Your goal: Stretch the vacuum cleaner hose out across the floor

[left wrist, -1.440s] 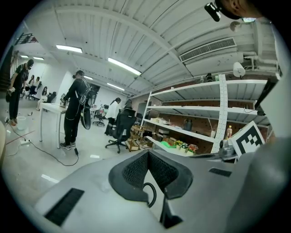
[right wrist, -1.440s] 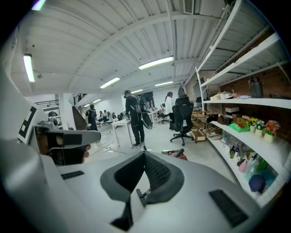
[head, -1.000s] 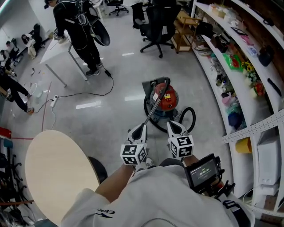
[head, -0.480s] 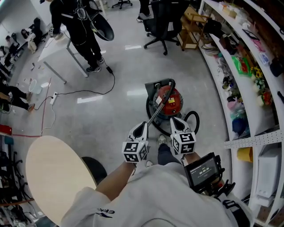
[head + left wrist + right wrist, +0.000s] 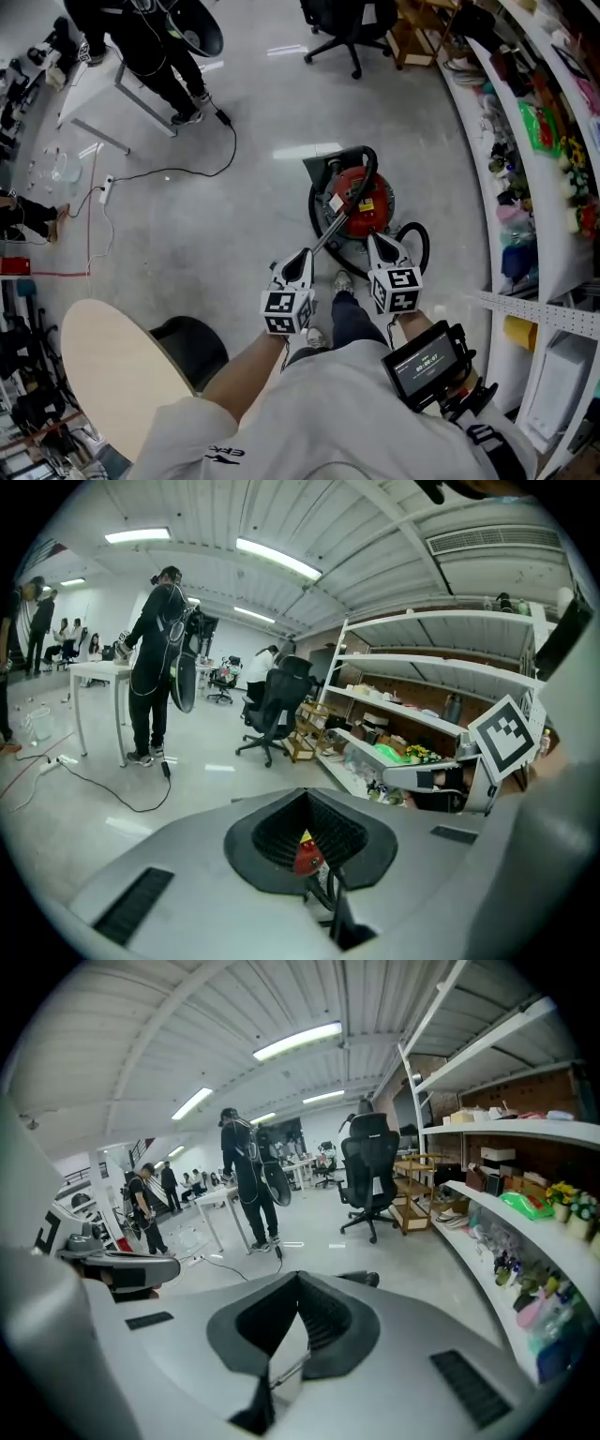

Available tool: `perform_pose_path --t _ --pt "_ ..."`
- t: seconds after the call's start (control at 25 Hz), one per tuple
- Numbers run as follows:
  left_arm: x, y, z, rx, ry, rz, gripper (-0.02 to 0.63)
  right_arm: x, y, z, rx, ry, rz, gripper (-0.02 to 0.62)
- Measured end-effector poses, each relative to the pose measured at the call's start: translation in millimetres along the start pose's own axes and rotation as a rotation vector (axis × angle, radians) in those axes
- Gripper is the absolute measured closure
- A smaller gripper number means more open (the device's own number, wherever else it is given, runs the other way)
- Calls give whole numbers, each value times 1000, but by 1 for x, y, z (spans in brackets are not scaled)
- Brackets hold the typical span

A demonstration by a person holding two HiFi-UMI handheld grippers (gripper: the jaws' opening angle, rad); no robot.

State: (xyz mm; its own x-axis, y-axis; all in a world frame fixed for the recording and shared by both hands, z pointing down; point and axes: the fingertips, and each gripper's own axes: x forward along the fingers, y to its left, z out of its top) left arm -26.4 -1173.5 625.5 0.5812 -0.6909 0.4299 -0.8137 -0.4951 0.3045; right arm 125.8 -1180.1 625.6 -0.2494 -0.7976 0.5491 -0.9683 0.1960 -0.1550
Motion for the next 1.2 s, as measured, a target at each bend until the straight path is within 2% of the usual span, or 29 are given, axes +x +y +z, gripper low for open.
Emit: perform_pose_path --t 0.32,0.68,1.2 --pt "93 21 -39 12 90 23 604 87 -58 -32 26 96 2 597" --pt "180 45 -101 50 189 43 604 162 -100 -85 85 190 4 597" --pt "256 69 -192 78 308 27 604 239 -130 -158 176 259 9 597"
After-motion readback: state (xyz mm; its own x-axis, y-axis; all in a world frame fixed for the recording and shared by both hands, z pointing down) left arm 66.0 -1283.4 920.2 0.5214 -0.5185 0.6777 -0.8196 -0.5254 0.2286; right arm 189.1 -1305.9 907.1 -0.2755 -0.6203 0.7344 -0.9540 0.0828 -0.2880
